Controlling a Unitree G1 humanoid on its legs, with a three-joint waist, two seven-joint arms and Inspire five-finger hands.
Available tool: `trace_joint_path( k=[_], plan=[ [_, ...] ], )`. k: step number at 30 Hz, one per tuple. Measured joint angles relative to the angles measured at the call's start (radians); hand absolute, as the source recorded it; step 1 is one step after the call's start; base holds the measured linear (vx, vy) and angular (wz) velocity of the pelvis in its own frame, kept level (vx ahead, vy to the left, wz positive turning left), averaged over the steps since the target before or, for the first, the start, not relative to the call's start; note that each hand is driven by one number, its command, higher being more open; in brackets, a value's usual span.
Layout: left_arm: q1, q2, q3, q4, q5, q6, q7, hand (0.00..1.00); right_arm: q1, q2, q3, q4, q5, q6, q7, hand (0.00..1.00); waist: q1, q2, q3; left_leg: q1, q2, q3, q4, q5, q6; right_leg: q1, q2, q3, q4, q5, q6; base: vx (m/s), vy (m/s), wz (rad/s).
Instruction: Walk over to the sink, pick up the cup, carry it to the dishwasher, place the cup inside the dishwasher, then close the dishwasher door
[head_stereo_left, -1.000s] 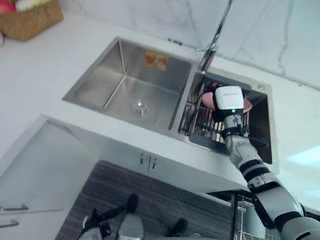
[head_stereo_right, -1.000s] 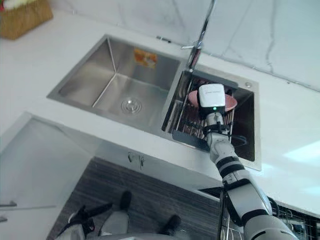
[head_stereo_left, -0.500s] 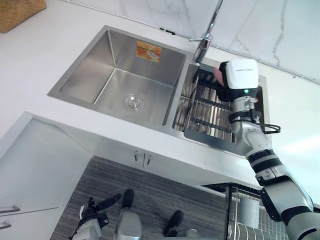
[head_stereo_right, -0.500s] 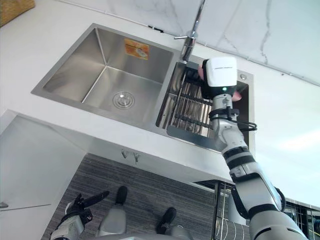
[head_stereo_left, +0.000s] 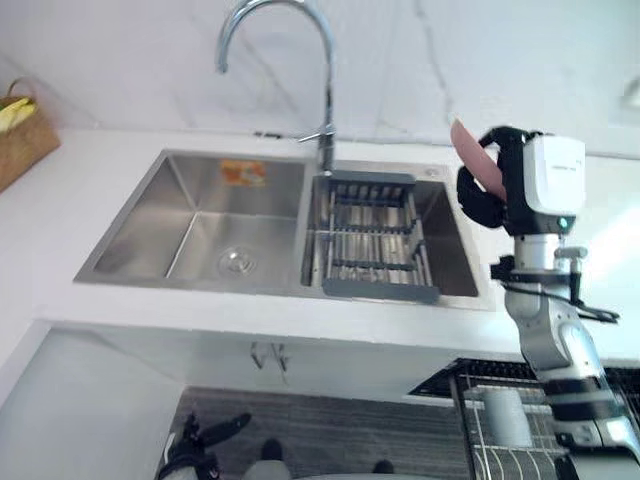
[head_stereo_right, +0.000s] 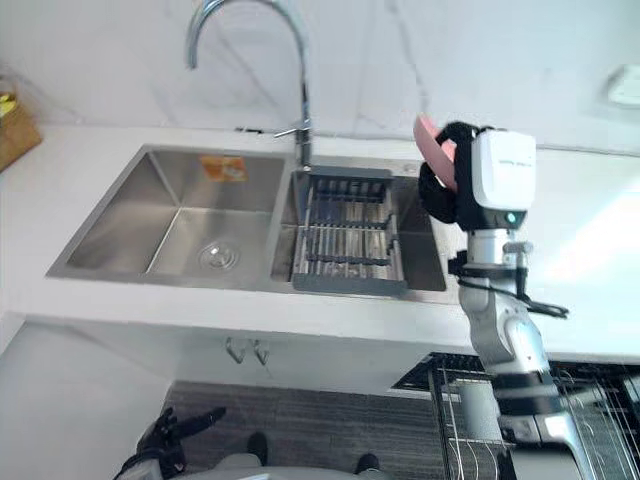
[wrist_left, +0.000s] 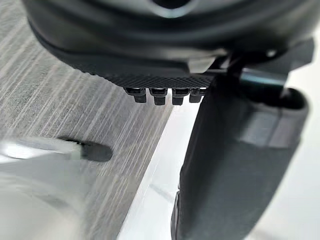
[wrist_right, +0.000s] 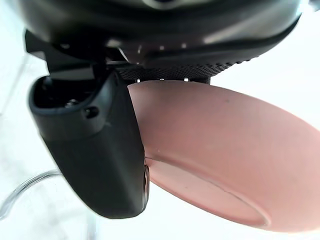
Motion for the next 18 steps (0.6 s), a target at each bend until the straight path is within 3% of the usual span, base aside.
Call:
trace_joint_path(
  k=[5,7,8,9,10,11,12,14,15,16,17,18],
  plan=[
    [0.009,-0.011,-0.038,0.161,0.069,-0.052,-0.058,1.0,0.079,0.0,-0.082,0.069,-0.004,-0.037,-0.016,0.0,-0.039,-0.005,0.003,0.096,-0.018,0.081,-0.057,-0.001,-0.001,-0.066,-0.001,0.154,0.057,0.002,0.003,-0.05,0.059,-0.9],
    [0.013,-0.005,-0.034,0.168,0.088,-0.068,-0.054,1.0,0.104,0.003,-0.082,0.092,-0.015,-0.026,-0.014,0.0,-0.046,-0.019,0.011,0.12,-0.015,0.115,-0.017,-0.02,0.009,-0.057,-0.007,0.156,0.055,-0.023,-0.012,-0.06,0.038,-0.69],
    [0.02,-0.005,-0.027,0.168,0.078,-0.074,-0.054,1.0,0.102,0.006,-0.082,0.089,-0.016,-0.025,-0.018,0.0,-0.037,-0.018,0.011,0.128,-0.011,0.148,-0.005,-0.03,0.017,-0.053,-0.034,0.064,0.039,-0.039,-0.015,-0.06,0.07,-1.23],
    [0.025,-0.016,0.001,0.172,0.048,-0.086,-0.054,1.0,0.092,0.006,-0.079,0.088,-0.026,-0.023,-0.02,0.0,-0.023,0.013,0.007,0.136,0.028,0.183,-0.015,-0.037,0.021,-0.048,-0.048,-0.047,0.057,-0.058,-0.054,-0.03,0.039,-1.25],
    [0.027,-0.026,0.016,0.17,0.034,-0.095,-0.054,1.0,0.075,0.009,-0.071,0.091,-0.03,-0.023,-0.02,0.0,-0.014,0.014,0.021,0.146,0.042,0.218,-0.004,-0.035,0.016,-0.077,-0.076,-0.088,0.158,-0.071,-0.138,-0.02,0.028,-1.1],
    [0.034,-0.028,0.031,0.169,0.025,-0.104,-0.053,1.0,0.059,0.009,-0.058,0.099,-0.035,-0.023,-0.02,0.0,-0.009,0.011,0.026,0.148,0.057,0.243,0.014,-0.044,0.015,-0.107,-0.104,-0.12,0.274,-0.077,-0.188,-0.05,0.001,-1.01],
    [0.057,-0.021,0.046,0.169,0.013,-0.117,-0.051,1.0,0.026,0.008,-0.029,0.126,-0.047,-0.033,-0.02,0.0,-0.008,0.015,0.028,0.134,0.102,0.275,0.071,-0.085,-0.003,-0.136,-0.155,-0.17,0.493,-0.132,-0.229,-0.04,0.005,-0.89],
    [0.073,-0.003,0.048,0.153,-0.002,-0.121,-0.048,1.0,0.018,0.008,-0.012,0.128,-0.053,-0.035,-0.02,0.0,0.0,0.001,0.018,0.122,0.138,0.289,0.118,-0.115,-0.02,-0.107,-0.163,-0.169,0.505,-0.152,-0.205,-0.03,-0.117,-0.62],
    [0.079,0.023,0.049,0.141,-0.005,-0.12,-0.042,1.0,0.013,0.008,-0.002,0.128,-0.066,-0.049,-0.019,0.0,0.019,-0.036,-0.004,0.099,0.157,0.304,0.154,-0.125,-0.047,-0.072,-0.147,-0.16,0.392,-0.158,-0.118,0.0,-0.247,-0.48],
    [0.072,0.031,0.054,0.142,-0.005,-0.113,-0.04,1.0,0.008,0.007,0.001,0.127,-0.073,-0.053,-0.018,0.0,0.023,-0.044,-0.011,0.085,0.167,0.308,0.164,-0.123,-0.059,-0.056,-0.125,-0.167,0.332,-0.173,-0.08,0.01,-0.342,-0.54],
    [0.054,0.02,0.069,0.146,-0.004,-0.102,-0.035,1.0,-0.009,0.005,0.0,0.127,-0.086,-0.055,-0.011,0.0,0.029,-0.035,-0.012,0.063,0.198,0.304,0.172,-0.109,-0.083,-0.024,-0.066,-0.168,0.217,-0.135,0.007,0.03,-0.251,-0.29],
    [0.05,0.009,0.073,0.144,-0.001,-0.098,-0.035,1.0,-0.011,0.005,0.0,0.127,-0.086,-0.053,-0.005,0.0,0.03,-0.022,-0.008,0.061,0.212,0.295,0.165,-0.099,-0.088,-0.012,-0.037,-0.172,0.18,-0.113,-0.001,0.03,-0.27,-0.23]
  ],
)
